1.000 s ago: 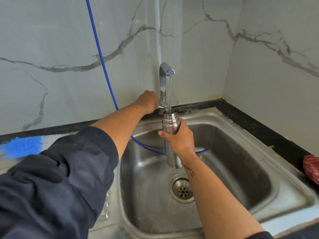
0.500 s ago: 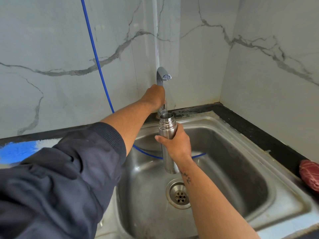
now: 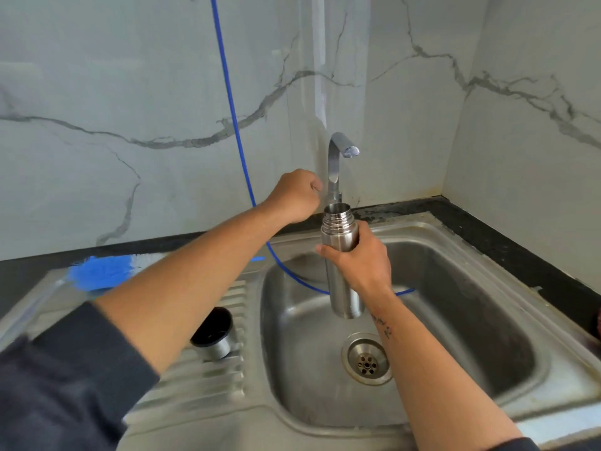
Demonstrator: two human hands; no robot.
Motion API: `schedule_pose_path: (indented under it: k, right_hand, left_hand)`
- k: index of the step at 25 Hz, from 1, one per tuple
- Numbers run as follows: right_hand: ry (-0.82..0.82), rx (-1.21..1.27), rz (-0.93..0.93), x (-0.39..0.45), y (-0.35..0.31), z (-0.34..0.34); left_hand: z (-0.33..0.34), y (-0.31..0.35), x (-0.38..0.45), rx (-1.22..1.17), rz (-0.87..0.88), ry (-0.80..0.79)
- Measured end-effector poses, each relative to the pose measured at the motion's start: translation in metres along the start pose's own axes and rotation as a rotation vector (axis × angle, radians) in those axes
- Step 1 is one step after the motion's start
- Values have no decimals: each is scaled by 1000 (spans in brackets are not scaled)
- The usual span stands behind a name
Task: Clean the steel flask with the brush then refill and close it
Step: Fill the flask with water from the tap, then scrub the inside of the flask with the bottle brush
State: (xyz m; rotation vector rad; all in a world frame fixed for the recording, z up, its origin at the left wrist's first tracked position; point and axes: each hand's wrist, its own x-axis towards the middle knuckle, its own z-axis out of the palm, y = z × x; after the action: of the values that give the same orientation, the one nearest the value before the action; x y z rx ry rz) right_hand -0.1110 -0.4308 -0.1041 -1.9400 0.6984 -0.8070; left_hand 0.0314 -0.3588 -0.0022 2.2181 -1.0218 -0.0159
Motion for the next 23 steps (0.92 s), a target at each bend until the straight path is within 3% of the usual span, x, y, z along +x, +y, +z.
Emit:
schedule_pose_path:
  k: [3,7,9,18,21,23]
  right_hand:
    - [-2,44,-84,-10,-27,-9]
    - [-83,152,-211,-26,-76,-25]
    - [-149,197,-282,-38,-107,-28]
    - [-357,395,-375,-86,-198,-15]
    - [-430,483,-280,-69,-198,0]
    - [-436,404,-182,-48,-185,25]
  left_hand:
    - [-38,-4,-61,-133,9,9]
    - [-61,-8,-136,-354,29,-138]
    - [-64,-7,-165,-336,51,-112]
    - [-84,-8,-225,-468,62,320]
    - [-107,-21,-232,-417,32,479]
    - [-120,-38,-235,-401,-14,560]
